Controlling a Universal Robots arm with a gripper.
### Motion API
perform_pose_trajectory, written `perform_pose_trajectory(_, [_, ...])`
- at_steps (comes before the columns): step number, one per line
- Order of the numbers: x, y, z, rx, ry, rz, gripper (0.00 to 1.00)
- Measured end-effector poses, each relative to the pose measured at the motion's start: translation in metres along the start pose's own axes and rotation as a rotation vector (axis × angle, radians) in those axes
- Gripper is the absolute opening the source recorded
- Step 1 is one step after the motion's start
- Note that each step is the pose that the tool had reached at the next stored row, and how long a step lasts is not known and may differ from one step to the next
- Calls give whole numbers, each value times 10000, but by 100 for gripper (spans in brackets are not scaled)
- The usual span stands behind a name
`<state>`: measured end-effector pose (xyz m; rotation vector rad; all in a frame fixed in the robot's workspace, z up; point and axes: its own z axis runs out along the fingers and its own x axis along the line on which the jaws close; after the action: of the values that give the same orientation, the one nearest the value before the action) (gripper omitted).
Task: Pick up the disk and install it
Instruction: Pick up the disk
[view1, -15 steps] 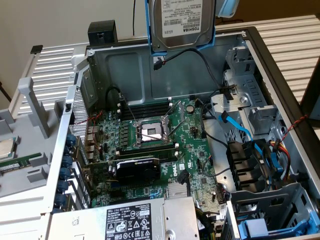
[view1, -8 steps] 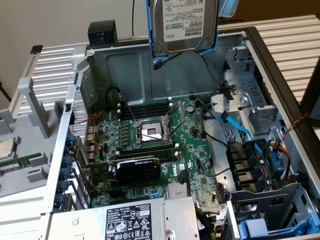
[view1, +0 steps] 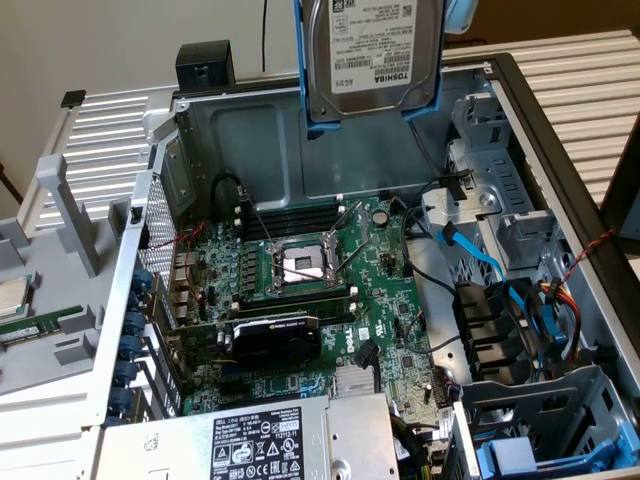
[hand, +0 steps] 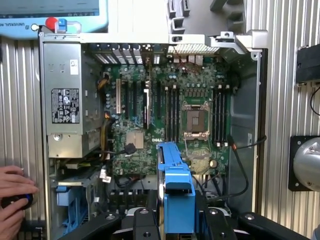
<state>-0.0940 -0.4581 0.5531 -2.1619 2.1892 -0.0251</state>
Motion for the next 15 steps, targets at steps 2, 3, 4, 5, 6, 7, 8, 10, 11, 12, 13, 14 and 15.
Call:
perform_pose_trajectory(2, [9,-7,1,1,0,15,36])
perform_pose_trajectory(3, [9,-7,1,1,0,16,36])
perform_pose_trajectory(4, [9,-7,0,1,1,17,36])
perform_pose_trajectory(5, [9,-7,0,0,1,17,36])
perform_pose_trajectory(6, [9,-7,0,1,1,16,36])
perform_pose_trajectory(7, [9,-7,0,1,0,16,36])
perform_pose_trajectory(8, [9,-7,0,1,0,16,36])
perform_pose_trajectory(10, [10,-18,1,1,0,13,36])
perform_pose_trajectory(11, [9,-33,2,0,0,15,36])
perform_pose_trajectory(12, [9,-51,3,0,1,16,36])
perform_pose_trajectory(13, [9,-70,4,1,-1,16,36])
perform_pose_trajectory(14, [9,-94,5,1,0,16,36])
perform_pose_trajectory(15, [8,-119,7,1,0,16,36])
